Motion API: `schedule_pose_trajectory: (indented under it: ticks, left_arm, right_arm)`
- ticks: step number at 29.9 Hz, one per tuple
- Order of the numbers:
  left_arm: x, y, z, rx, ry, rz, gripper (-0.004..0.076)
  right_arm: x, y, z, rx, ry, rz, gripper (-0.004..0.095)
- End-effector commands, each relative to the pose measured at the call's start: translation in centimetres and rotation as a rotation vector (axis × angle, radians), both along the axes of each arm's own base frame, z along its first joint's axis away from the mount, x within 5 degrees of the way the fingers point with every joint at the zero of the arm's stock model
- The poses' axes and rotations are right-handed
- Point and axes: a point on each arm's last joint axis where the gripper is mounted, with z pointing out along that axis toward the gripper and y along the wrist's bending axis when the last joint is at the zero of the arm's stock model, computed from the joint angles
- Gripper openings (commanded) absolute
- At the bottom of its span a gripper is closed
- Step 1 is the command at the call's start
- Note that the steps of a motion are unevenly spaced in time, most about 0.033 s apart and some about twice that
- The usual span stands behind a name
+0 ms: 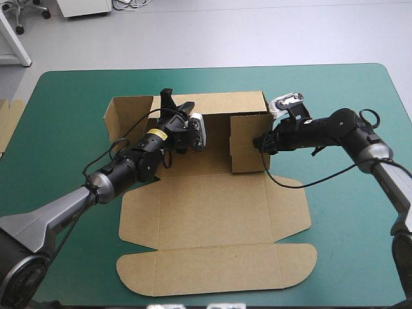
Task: Fold the box
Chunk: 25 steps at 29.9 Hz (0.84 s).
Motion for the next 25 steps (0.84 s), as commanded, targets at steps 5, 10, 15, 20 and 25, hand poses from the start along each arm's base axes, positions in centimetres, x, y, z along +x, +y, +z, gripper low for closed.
schedule_pose_trajectory:
  ticks: [5,10,15,20,25]
  left_arm:
    - [-0.3,0.2,3.3,-0.096,-0.103,0.024,0.0003]
    - [-0.2,0.0,3.9,-0.11,-0.108,0.02,0.0003]
    - [-0.3,-0.1,3.9,-0.118,-0.1,0.019,0.0003]
    - [-0.3,-0.2,3.9,-0.125,-0.093,0.02,0.0003]
    - [-0.3,-0.2,3.9,-0.125,-0.093,0.02,0.0003]
  right_arm:
    - [0.4,-0.2,3.3,0.075,-0.132,-0.085,0.0536]
    - [0.6,-0.2,3.9,0.071,-0.158,-0.087,0.0536]
    - [0.9,-0.2,4.5,0.074,-0.186,-0.098,0.0537]
    - [1.2,-0.4,4.8,0.06,-0.238,-0.117,0.0536]
    - [1.4,-0.4,4.5,0.06,-0.24,-0.116,0.0536]
